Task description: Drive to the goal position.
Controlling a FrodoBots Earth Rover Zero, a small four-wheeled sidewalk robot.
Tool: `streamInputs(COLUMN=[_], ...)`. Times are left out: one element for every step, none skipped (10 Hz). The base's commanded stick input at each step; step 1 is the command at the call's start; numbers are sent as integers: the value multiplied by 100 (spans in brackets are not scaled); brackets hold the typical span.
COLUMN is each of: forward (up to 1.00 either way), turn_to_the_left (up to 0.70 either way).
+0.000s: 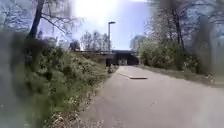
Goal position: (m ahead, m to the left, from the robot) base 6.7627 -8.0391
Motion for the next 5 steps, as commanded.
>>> streamInputs(forward=[70, 70, 70, 70, 70], turn_to_the_left=[0, 0, 0, 0, 0])
